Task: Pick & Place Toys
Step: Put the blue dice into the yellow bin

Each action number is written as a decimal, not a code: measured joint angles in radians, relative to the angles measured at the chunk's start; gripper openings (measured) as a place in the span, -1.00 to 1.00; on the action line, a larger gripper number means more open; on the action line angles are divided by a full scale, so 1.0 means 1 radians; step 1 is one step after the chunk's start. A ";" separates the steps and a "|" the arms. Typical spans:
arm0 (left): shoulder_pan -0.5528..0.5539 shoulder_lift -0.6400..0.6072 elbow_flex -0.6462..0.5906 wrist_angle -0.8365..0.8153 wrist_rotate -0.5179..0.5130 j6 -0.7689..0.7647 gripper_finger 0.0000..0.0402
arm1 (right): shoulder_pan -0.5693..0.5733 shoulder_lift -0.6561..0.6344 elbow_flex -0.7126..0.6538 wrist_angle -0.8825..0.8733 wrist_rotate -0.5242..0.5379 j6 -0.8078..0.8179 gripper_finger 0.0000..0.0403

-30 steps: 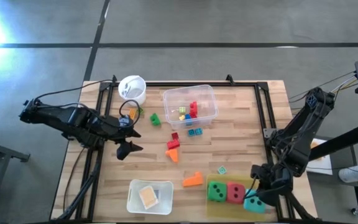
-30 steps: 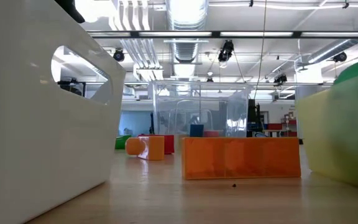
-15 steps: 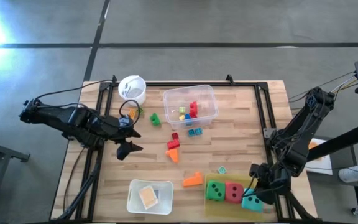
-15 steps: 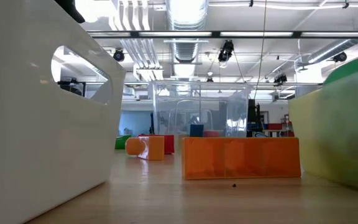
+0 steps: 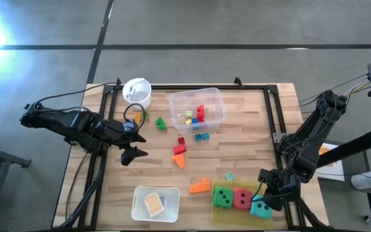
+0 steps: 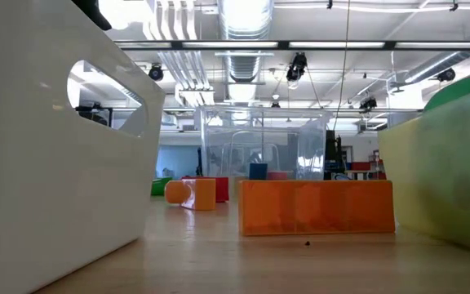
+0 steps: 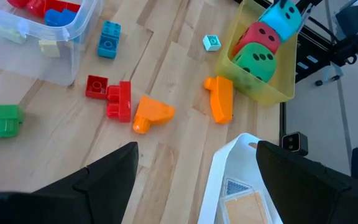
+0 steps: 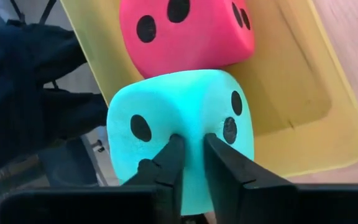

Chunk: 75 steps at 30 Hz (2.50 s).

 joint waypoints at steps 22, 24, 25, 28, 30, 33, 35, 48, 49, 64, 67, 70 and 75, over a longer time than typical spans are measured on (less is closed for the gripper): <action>-0.001 0.000 0.000 0.000 0.000 0.000 0.65 | 0.000 -0.024 0.055 -0.082 -0.002 0.124 0.01; -0.001 0.000 0.000 0.000 0.000 0.000 0.65 | 0.000 -0.024 0.085 -0.117 -0.002 0.120 0.01; -0.001 0.000 0.000 0.000 0.000 0.000 0.65 | 0.000 -0.024 0.104 -0.143 -0.002 0.117 0.01; -0.001 0.000 0.000 0.000 -0.001 0.000 0.65 | 0.000 -0.015 0.163 -0.219 -0.001 0.110 -0.06; -0.001 0.000 0.000 0.000 -0.003 0.000 0.65 | 0.000 0.000 0.196 -0.244 0.000 0.083 -0.19; -0.001 0.000 0.000 0.000 -0.007 0.000 0.65 | 0.000 0.033 0.238 -0.240 0.001 0.021 -0.46; -0.001 0.000 0.000 0.000 -0.007 0.000 0.65 | 0.000 0.066 0.266 -0.241 -0.004 -0.023 -0.68; 0.000 0.000 0.000 0.000 -0.023 0.001 0.65 | 0.000 0.334 0.424 -0.266 -0.038 -0.158 -0.96; 0.000 0.000 0.000 0.000 -0.026 0.001 0.65 | 0.000 0.347 0.427 -0.266 -0.039 -0.158 -0.96; -0.001 0.000 0.000 0.003 -0.028 0.001 0.64 | -0.001 0.381 0.337 -0.251 -0.061 -0.093 -0.96; -0.001 0.000 0.000 0.003 -0.026 0.000 0.64 | -0.001 0.381 0.322 -0.227 -0.061 -0.070 -0.96; -0.001 0.000 0.000 0.003 -0.026 0.000 0.64 | 0.000 0.379 0.320 -0.196 -0.061 -0.067 -0.96; -0.001 0.000 0.000 0.003 -0.026 0.000 0.64 | 0.000 0.364 0.357 -0.195 -0.061 -0.067 -0.96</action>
